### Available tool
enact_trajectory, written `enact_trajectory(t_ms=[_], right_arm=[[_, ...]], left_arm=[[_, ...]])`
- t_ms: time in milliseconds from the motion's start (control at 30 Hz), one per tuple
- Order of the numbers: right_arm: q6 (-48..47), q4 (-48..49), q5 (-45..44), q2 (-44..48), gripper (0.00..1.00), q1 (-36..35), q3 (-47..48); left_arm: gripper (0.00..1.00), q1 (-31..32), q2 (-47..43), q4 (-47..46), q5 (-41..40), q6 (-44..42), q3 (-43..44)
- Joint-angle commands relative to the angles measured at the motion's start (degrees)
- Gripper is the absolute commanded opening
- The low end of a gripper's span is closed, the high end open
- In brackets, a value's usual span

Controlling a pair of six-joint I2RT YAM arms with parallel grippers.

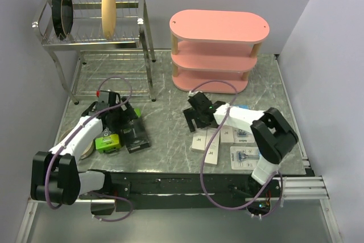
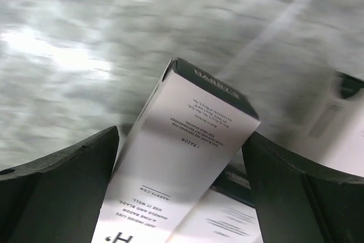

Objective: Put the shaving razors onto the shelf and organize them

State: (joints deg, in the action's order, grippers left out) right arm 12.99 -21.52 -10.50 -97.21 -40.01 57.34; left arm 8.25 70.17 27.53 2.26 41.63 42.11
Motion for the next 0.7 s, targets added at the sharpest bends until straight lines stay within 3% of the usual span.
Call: enact_trajectory(t_ms=[0,133,267,433,667], right_arm=[[-4.7,1.7,-4.2,5.4,0.96,1.7,-0.9],[-5.0,2.4,-4.9,10.6,1.00,1.0,1.6],[-4.6,3.7,-4.5,14.8,1.00,-1.4,3.3],[-5.2,6.2,-1.5,20.8,1.00,-1.7,0.7],[-7.0,7.0,0.7,29.2,1.00,-0.4,-5.3]], left_arm=[[0.99,1.9,0.1,-0.6,1.3,1.4,0.3],[0.94,4.2,2.3,-0.7,0.1,1.4,0.5],[0.95,8.9,7.5,-2.1,-1.4,0.0,2.7],[0.90,15.2,15.0,-4.0,-2.2,-4.3,6.2],[0.89,32.0,20.7,-8.7,-2.1,-13.8,10.3]])
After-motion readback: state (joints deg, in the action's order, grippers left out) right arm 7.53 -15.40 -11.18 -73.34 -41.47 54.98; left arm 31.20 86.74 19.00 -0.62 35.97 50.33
